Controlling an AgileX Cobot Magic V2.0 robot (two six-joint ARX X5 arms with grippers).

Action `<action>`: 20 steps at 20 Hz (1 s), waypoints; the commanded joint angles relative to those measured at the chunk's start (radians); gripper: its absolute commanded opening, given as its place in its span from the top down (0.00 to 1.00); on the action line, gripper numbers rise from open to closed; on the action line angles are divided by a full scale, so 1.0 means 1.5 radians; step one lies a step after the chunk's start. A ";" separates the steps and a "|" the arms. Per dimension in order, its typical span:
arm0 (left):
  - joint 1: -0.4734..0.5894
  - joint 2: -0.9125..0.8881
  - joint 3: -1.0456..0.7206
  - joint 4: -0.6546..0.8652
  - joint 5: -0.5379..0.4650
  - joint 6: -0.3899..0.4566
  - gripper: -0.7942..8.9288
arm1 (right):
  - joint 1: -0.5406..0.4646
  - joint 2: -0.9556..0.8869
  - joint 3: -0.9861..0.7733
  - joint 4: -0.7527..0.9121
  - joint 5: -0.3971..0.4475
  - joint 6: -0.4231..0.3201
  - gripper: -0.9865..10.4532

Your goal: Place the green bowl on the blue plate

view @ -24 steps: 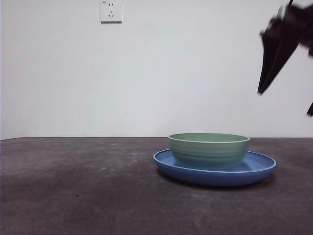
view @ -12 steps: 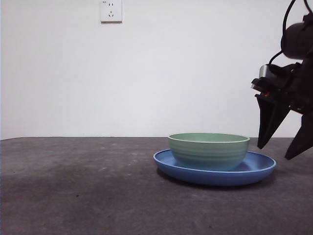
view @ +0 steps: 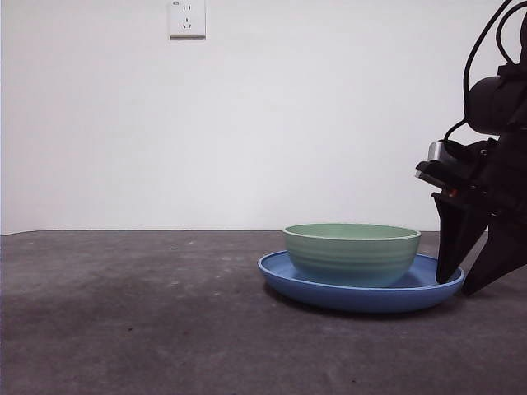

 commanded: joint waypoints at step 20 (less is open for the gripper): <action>-0.006 0.003 0.005 0.008 0.002 -0.002 0.34 | 0.004 -0.030 0.055 -0.033 0.031 0.033 0.90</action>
